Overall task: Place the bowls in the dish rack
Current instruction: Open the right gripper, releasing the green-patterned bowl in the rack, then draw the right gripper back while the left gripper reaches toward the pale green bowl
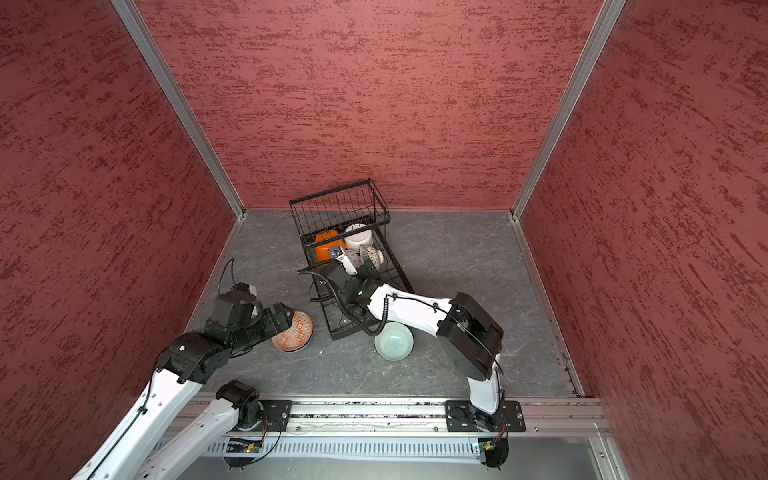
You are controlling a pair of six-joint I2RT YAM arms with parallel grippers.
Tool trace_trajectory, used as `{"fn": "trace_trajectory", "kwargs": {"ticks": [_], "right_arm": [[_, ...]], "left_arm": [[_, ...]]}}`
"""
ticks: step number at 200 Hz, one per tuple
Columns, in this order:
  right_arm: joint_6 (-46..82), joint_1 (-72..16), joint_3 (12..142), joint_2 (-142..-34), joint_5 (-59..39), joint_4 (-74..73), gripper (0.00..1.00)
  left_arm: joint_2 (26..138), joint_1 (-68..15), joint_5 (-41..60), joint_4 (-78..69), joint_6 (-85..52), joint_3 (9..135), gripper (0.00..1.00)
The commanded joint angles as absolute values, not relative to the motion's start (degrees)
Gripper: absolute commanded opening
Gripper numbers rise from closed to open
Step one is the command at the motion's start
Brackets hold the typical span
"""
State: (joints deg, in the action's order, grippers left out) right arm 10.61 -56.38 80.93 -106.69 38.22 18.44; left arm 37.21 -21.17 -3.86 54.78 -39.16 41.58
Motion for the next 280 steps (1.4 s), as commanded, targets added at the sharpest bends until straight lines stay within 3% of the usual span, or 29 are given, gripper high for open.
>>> {"fn": "trace_trajectory", "kwargs": {"ticks": [1, 61, 110, 163, 280], "right_arm": [[14.9, -55.0, 80.2, -103.2, 36.7, 22.1, 0.99], [24.4, -50.5, 71.7, -92.3, 30.8, 26.5, 0.98], [30.5, -45.1, 62.0, -80.0, 27.8, 27.4, 0.98], [35.7, -42.0, 57.0, -74.9, 28.8, 30.7, 0.97], [42.5, -42.0, 45.9, -61.5, 34.4, 32.2, 0.97]], "left_arm": [[38.1, -21.0, -2.4, 53.1, -39.0, 42.7, 1.0], [40.4, -25.8, -1.8, 51.0, -41.5, 43.1, 1.0], [48.1, -38.8, -6.3, 46.1, -45.0, 44.2, 1.0], [59.6, -50.5, -10.7, 41.6, -46.7, 48.8, 1.0], [81.5, -59.5, -6.2, 40.2, -48.8, 59.8, 1.0]]}}
